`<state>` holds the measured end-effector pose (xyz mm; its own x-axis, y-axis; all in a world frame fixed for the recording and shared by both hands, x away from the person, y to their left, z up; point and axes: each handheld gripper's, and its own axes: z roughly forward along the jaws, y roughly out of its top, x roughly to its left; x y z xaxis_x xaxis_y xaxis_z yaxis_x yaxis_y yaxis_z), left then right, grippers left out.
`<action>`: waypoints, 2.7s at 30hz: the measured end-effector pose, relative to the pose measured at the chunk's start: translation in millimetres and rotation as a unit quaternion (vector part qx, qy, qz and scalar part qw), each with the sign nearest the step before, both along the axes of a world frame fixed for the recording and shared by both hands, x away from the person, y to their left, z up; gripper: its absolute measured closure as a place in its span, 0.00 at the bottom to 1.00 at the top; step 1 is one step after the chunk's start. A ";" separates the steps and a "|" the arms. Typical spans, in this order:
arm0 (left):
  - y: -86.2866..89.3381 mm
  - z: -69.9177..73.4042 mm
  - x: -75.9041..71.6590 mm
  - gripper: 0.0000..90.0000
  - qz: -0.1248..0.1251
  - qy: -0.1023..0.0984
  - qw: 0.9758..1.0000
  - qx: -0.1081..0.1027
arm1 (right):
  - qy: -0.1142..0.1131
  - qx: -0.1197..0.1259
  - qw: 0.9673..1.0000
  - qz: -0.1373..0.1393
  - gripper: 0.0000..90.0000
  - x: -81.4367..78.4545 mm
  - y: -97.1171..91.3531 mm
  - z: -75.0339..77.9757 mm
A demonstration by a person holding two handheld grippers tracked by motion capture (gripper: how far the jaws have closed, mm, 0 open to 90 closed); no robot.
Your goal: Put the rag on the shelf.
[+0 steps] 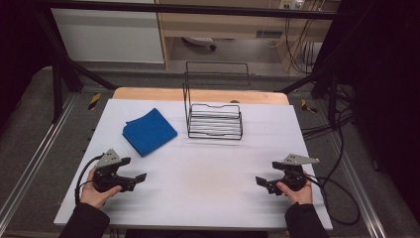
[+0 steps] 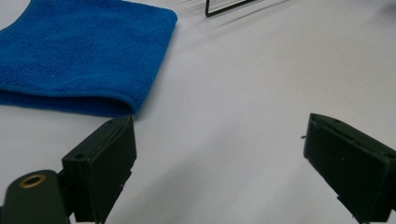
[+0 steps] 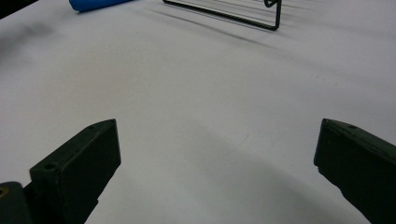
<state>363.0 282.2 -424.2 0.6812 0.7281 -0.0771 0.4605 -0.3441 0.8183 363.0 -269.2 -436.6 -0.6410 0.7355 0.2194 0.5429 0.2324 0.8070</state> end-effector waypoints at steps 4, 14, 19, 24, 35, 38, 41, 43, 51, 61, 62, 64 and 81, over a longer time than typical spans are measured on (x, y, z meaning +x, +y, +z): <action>-0.8 -0.2 0.4 0.11 0.001 0.000 1.000 0.007 | 0.001 0.001 1.000 0.001 0.01 -0.8 -0.3 0.7; -4.5 1.7 3.3 0.12 0.013 0.005 1.000 0.018 | 0.003 -0.006 1.000 0.001 0.01 -0.6 1.1 -0.4; -6.8 4.7 6.1 0.12 0.013 0.004 1.000 0.019 | 0.000 -0.004 1.000 -0.001 0.01 -0.2 0.8 0.0; -12.8 9.4 12.3 0.12 0.018 0.002 0.999 0.035 | 0.004 -0.008 1.000 0.000 0.01 -0.4 1.6 -0.5; -26.6 19.4 28.9 0.12 0.022 0.002 0.998 0.056 | 0.005 -0.013 1.000 -0.002 0.01 0.2 2.2 -1.4; -31.9 22.5 36.9 0.12 0.025 0.001 0.998 0.062 | 0.004 -0.014 1.000 -0.003 0.01 0.4 2.2 -1.4; -35.5 23.8 41.8 0.12 0.028 0.000 0.997 0.070 | 0.005 -0.016 1.000 -0.003 0.01 0.5 2.4 -1.7; -40.5 24.9 51.0 0.13 0.034 -0.001 0.997 0.075 | 0.005 -0.016 1.000 -0.002 0.01 0.4 2.6 -1.7; -47.4 17.2 73.3 0.31 0.052 0.004 0.994 0.092 | 0.007 -0.017 1.000 -0.002 0.01 0.7 2.5 -1.6; -49.2 -2.7 93.3 0.48 0.058 0.024 0.991 0.119 | 0.007 -0.019 1.000 -0.002 0.01 1.2 2.6 -2.3; -48.5 -3.9 94.7 0.49 0.058 0.026 0.991 0.120 | 0.007 -0.019 1.000 -0.001 0.01 1.3 2.6 -2.3; -47.4 -6.3 97.2 0.53 0.060 0.030 0.991 0.117 | 0.007 -0.018 1.000 -0.002 0.01 1.4 2.8 -2.3; -47.0 -17.2 104.6 0.81 0.065 0.026 0.986 0.150 | 0.008 -0.019 1.000 0.000 0.01 2.1 2.6 -2.7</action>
<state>467.6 235.2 -441.4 0.5810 0.8047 0.1223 0.5553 -0.5018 0.6632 365.1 -266.5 -439.3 -0.6374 0.7437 0.2016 0.5559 0.2626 0.7887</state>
